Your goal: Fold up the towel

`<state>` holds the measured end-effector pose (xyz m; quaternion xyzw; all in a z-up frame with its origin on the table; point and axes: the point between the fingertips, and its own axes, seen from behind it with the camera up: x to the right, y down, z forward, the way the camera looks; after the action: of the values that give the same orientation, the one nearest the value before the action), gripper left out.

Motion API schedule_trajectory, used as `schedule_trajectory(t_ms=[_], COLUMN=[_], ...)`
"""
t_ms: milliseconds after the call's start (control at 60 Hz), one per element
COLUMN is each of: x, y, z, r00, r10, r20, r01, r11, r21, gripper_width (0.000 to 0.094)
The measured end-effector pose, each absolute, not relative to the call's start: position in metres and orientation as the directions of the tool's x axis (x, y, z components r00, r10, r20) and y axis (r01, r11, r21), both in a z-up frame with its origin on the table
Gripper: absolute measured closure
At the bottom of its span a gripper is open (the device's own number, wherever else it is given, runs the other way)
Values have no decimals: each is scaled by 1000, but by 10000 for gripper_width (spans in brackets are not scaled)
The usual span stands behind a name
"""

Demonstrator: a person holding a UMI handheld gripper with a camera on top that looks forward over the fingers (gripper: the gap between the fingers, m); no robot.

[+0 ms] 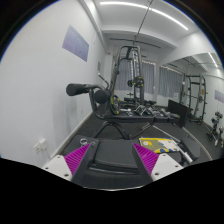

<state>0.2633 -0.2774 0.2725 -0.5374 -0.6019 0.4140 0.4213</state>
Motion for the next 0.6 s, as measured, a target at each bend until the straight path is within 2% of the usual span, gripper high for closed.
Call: schedule_trajectory(t_ms=[600], x=[242], y=[-127], z=[228], r00=[135], r10=[985], r20=[106], r01=[373], r11=[48], r21=[-927], gripper_width=[81])
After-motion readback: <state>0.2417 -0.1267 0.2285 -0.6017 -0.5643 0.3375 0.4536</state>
